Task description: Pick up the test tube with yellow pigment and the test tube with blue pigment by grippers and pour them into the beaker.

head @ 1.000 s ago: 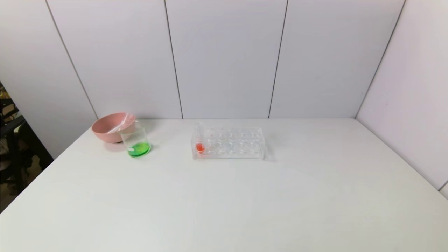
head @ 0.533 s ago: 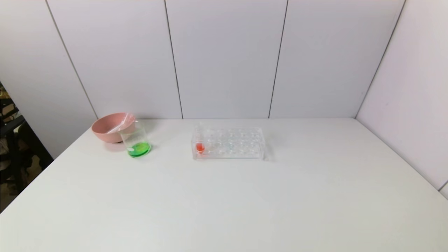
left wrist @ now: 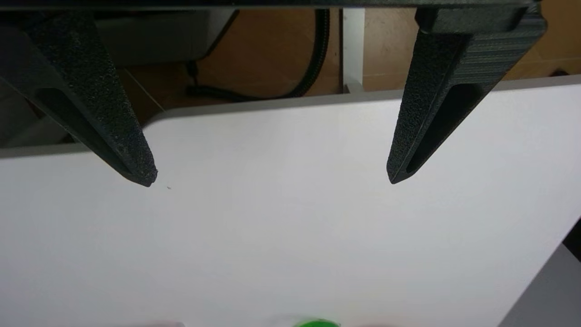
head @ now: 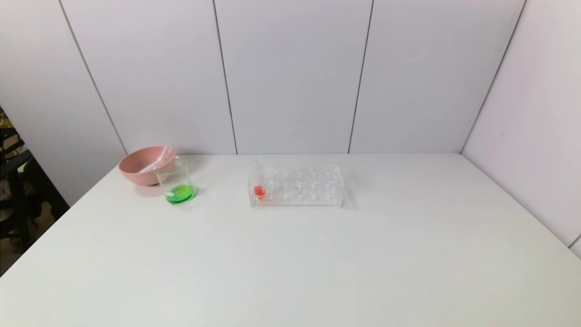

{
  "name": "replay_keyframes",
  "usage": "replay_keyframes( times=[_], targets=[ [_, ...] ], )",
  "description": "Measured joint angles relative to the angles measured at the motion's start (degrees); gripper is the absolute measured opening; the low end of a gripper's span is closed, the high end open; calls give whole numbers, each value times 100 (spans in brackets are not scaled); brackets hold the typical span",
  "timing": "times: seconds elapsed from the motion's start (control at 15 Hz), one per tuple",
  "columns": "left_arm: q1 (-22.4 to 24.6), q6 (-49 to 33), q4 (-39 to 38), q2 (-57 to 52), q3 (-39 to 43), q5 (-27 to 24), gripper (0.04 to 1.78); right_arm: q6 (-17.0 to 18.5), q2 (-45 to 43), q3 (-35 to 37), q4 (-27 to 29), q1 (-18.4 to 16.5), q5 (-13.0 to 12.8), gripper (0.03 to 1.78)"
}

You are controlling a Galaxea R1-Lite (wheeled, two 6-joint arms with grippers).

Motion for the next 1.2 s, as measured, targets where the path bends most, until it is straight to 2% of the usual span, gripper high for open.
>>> replay_keyframes(
  times=[0.13, 0.27, 1.2],
  targets=[
    [0, -74, -1128, 2, 585, 411, 176, 2, 0, 0, 0, 2, 0, 171],
    [0, -425, -1666, 2, 775, 562, 176, 0, 0, 0, 0, 2, 0, 171],
    [0, -483, -1705, 2, 837, 584, 176, 0, 0, 0, 0, 2, 0, 171]
  ],
)
